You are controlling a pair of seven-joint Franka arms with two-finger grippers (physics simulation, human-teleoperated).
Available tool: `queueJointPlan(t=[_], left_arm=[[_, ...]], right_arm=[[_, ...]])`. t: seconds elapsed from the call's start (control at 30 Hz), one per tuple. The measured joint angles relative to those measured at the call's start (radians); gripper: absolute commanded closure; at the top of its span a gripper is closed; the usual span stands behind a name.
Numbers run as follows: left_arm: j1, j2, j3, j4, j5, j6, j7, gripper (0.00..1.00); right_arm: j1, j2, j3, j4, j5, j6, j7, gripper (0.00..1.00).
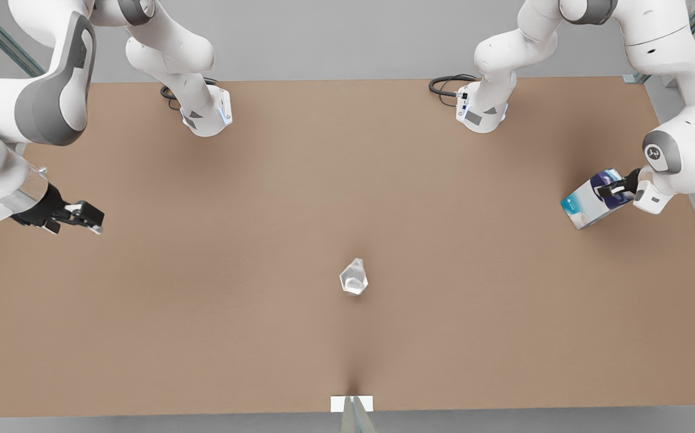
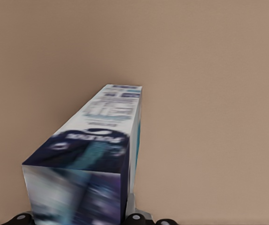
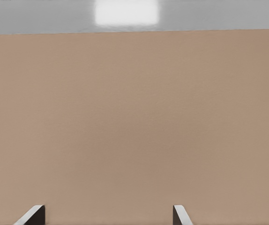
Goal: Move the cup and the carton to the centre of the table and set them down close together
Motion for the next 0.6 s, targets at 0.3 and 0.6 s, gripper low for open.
queueJointPlan(t=[0.3, 0.6], left_arm=[[0.001, -0.033, -0.021, 0.033, -0.024, -0.054, 0.002, 0.32], [-0.103, -0.006, -0.636, 0.230, -0.086, -0.220, -0.452, 0.31]], right_arm=[[0.002, 0.000, -0.001, 0.000, -0.006, 0.000, -0.003, 0.00], [0.005, 0.001, -0.001, 0.000, -0.003, 0.001, -0.001, 0.00]])
